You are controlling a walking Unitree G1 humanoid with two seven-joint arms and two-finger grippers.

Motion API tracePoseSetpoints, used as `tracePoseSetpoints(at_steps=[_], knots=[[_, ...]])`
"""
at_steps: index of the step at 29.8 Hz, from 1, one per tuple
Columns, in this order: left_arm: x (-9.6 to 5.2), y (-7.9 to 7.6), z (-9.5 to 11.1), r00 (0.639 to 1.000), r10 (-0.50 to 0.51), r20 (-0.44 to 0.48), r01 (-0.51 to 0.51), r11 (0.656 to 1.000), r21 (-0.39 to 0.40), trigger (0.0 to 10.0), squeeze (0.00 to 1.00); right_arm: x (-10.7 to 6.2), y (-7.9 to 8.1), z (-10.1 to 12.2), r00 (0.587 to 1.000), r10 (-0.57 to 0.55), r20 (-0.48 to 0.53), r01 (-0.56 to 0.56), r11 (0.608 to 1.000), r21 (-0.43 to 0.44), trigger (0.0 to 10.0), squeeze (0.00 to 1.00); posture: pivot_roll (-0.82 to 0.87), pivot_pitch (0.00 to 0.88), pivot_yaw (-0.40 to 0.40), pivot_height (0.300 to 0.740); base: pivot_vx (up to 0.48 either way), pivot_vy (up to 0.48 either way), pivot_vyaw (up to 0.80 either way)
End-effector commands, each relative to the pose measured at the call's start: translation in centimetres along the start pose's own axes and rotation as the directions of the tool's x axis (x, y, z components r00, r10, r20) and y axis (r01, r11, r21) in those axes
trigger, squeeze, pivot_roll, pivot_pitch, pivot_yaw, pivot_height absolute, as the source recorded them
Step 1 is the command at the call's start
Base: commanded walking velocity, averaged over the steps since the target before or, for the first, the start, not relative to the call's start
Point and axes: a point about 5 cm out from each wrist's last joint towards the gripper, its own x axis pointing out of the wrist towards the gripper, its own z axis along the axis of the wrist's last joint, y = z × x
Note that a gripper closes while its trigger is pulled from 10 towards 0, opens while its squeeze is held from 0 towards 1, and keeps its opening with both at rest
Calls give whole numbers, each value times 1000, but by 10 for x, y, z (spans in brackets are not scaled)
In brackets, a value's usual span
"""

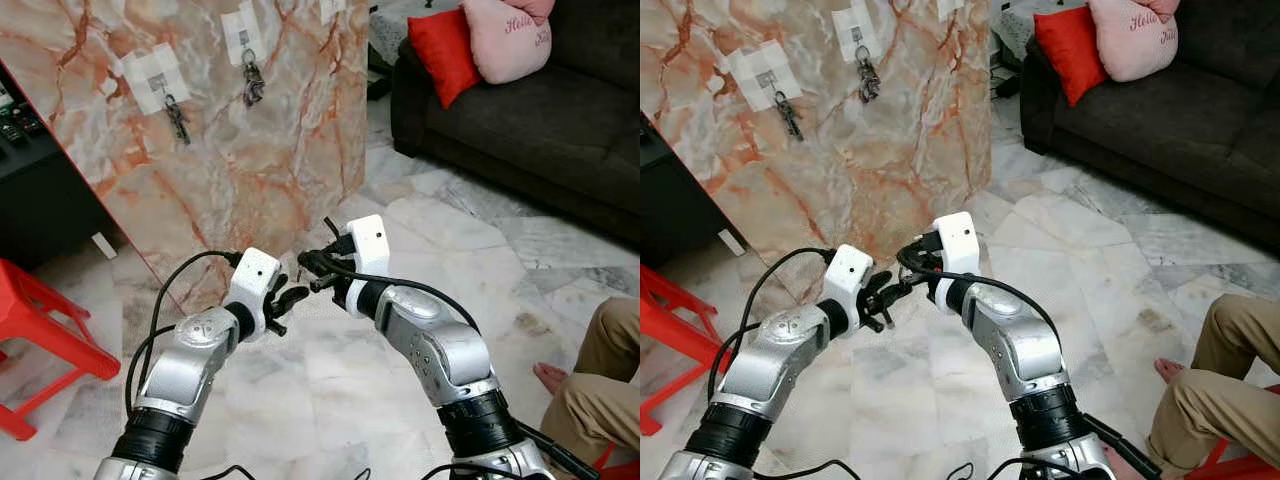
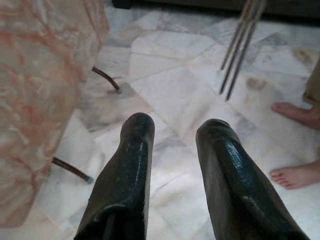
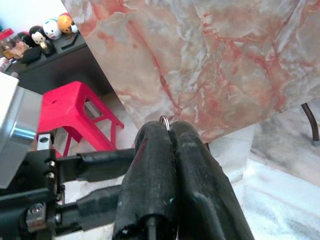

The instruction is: Hang keys on a hook

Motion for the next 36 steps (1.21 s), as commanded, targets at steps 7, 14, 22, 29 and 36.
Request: tracePoseSetpoints(at_steps=[7, 14, 22, 29, 36], knots=[[-6, 3, 4, 999, -29, 43, 30, 999, -13, 10000, 1000, -1, -6, 7, 1000, -20, 17, 20, 1000, -9, 10000, 0, -47, 87, 20, 740, 0, 0, 0], [-11, -10, 8, 982, -173, 75, 172, 985, 23, 10000, 1000, -1, -6, 7, 1000, -18, 14, 18, 1000, -8, 10000, 0, -47, 87, 20, 740, 0, 0, 0], [-7, -8, 11, 988, -127, 92, 128, 992, -6, 10000, 0, 1, -3, 5, 1000, -9, 10, 9, 1000, -3, 10000, 0, -47, 86, 19, 740, 0, 0, 0], [-5, -10, 16, 986, -107, 125, 110, 994, -18, 10000, 0, 3, 2, -1, 1000, 7, -7, -7, 1000, 1, 10000, 0, -48, 89, 19, 740, 0, 0, 0], [-4, -8, 21, 984, -89, 152, 95, 995, -33, 10000, 0, 3, 4, -4, 1000, 13, -15, -12, 1000, 2, 10000, 0, -49, 88, 19, 740, 0, 0, 0]])
